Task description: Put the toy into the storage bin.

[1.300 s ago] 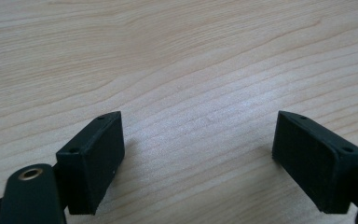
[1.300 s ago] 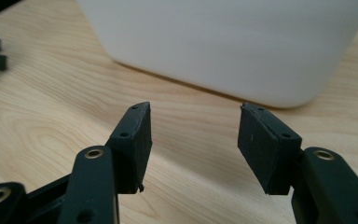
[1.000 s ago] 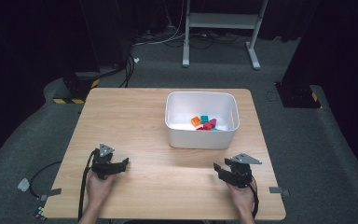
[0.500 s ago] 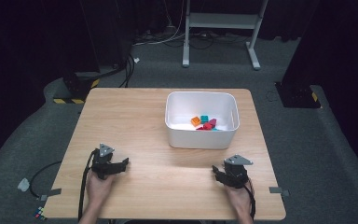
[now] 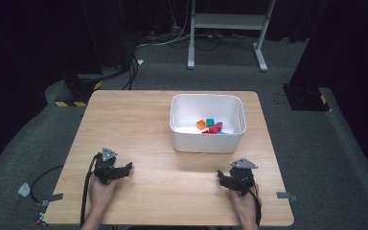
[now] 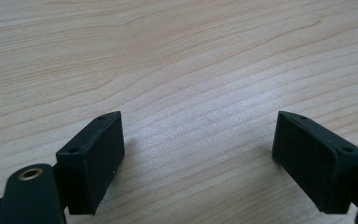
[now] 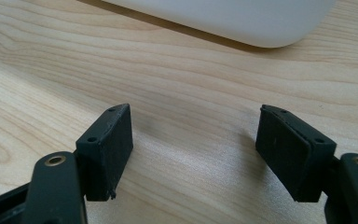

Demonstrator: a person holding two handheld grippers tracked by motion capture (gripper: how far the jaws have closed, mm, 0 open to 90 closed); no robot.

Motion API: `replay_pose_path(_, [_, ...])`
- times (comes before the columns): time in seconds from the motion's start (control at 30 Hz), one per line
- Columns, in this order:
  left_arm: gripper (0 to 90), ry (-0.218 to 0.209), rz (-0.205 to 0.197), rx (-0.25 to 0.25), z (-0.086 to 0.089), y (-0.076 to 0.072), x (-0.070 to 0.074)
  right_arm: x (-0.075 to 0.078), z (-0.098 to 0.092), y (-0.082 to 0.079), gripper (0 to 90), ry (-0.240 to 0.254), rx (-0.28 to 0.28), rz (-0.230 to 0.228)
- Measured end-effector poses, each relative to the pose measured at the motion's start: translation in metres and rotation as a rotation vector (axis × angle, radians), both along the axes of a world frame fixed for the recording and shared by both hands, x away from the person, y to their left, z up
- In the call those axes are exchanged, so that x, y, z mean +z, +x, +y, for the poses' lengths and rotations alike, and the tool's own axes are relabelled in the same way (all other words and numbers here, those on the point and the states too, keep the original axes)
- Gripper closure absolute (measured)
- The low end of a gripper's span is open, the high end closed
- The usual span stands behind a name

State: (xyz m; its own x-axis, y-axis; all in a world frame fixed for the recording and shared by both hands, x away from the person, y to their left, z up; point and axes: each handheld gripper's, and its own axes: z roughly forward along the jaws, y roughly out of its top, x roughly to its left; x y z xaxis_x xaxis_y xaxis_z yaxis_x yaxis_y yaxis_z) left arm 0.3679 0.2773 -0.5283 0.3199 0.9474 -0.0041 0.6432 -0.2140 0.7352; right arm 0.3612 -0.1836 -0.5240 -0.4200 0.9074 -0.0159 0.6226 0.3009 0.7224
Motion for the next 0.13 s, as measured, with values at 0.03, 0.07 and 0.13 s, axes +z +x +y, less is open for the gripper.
replay_pose_path(0.03, [16.8, 0.0, 0.0, 0.0, 0.0, 0.0, 0.0, 0.0, 0.0, 0.0, 26.7, 0.0, -0.002, 0.0])
replay_pose_path(0.07, [16.9, 0.001, 0.001, -0.001, 0.0001, 0.0, 0.0001, 0.0, 0.0001, -0.0001, 26.0, 0.002, -0.006, 0.002])
replay_pose_path(0.13, [16.9, 0.0, 0.0, 0.0, 0.0, 0.0, 0.0, -0.0002, 0.0007, -0.0008, 24.0, 0.0, -0.025, 0.004])
